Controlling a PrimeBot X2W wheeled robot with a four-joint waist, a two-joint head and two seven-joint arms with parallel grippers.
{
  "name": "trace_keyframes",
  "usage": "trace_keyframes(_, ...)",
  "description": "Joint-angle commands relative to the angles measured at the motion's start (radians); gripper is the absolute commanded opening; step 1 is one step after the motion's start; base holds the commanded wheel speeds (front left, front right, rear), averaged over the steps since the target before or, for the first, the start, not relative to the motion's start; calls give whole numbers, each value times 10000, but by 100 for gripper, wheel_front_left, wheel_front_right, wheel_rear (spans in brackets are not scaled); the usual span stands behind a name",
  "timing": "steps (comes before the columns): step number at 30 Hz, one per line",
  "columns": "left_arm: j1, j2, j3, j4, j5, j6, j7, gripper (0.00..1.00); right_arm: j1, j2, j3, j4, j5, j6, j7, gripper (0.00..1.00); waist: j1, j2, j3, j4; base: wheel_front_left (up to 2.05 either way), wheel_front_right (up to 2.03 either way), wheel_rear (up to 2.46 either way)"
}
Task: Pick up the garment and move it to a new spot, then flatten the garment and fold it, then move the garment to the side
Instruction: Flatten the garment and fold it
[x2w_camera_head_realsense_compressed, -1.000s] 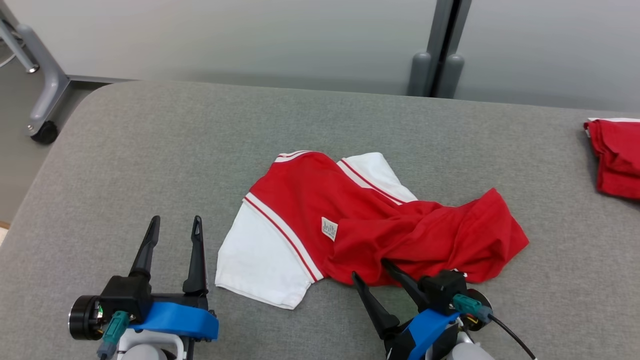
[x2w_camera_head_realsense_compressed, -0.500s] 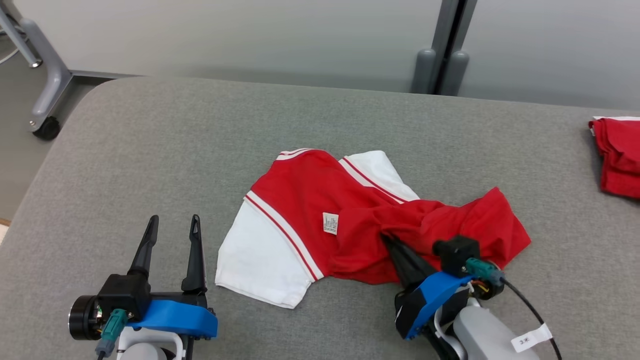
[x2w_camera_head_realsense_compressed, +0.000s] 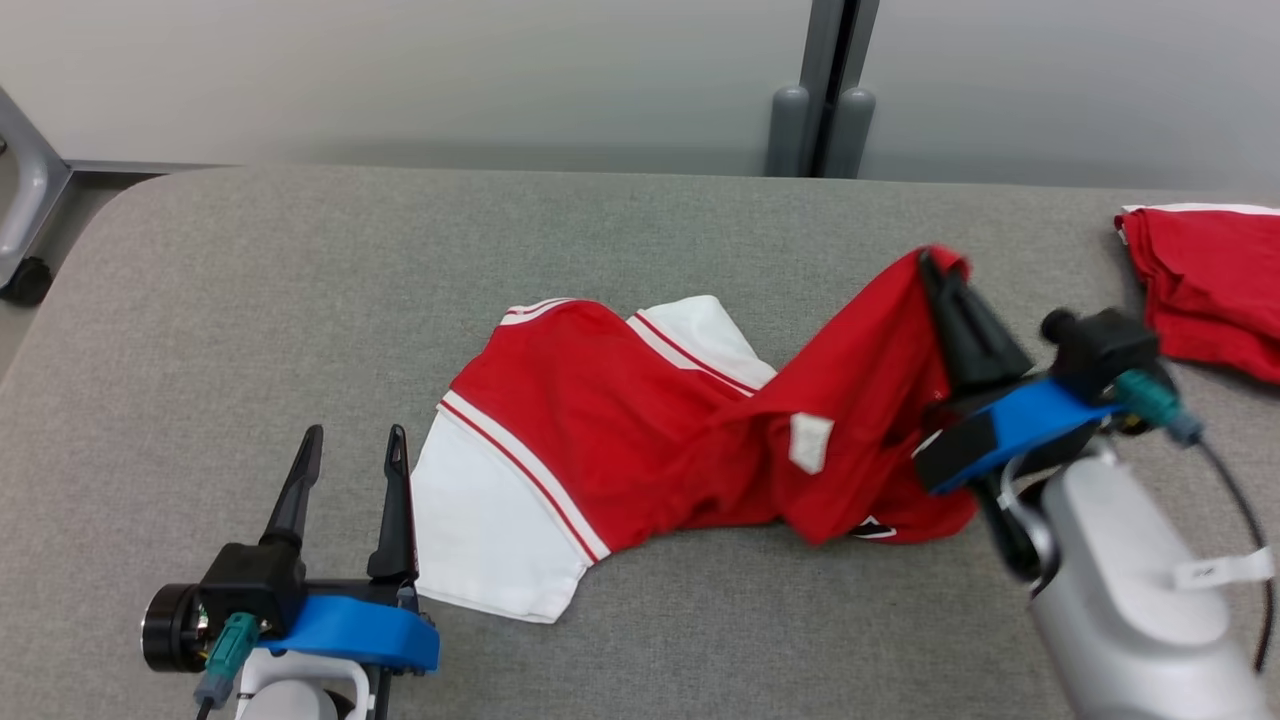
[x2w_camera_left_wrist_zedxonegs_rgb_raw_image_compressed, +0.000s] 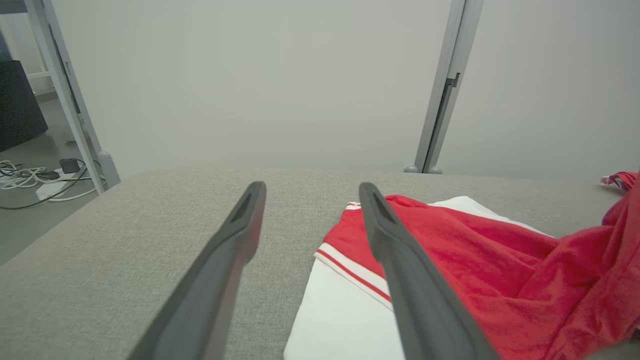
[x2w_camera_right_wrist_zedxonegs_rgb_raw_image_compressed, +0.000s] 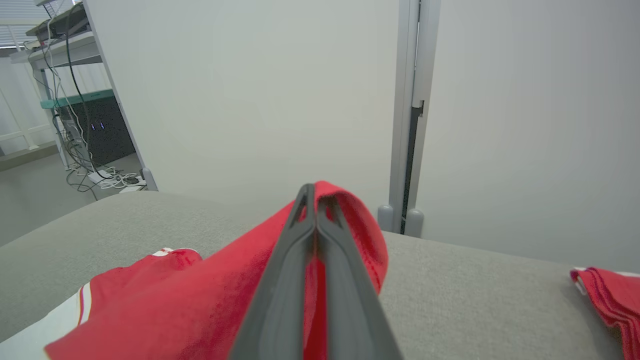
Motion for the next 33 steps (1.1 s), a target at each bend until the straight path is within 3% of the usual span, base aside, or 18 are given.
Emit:
trace_keyframes(1, -214, -3, -25, 16, 47, -19, -47, 100, -366, -182, -158, -79, 15, 4, 14, 0, -1, 0, 63, 56, 0, 0, 0)
trace_keyframes(8, -408, -37, -128, 127, -31, -92, -47, 100, -1546, -1191, -940, 61, -197, 4, 323, 0, -1, 0, 327, 405, 0, 0, 0)
trace_keyframes(16, -147, -62, 17, 181, -102, -9, -47, 100, -1409, -1058, -833, 91, -332, 4, 442, 0, -1, 0, 268, 340, 0, 0, 0)
trace_keyframes(23, 15, -64, 6, 269, -77, -16, -47, 100, -79, -979, -391, -572, -110, 4, 336, 0, -1, 0, -67, -302, 0, 0, 0)
trace_keyframes(33, 109, -66, 80, 350, 47, -93, -48, 100, 3244, -758, -140, -3085, 172, 4, 1031, 0, -1, 0, -391, -1363, 0, 0, 0)
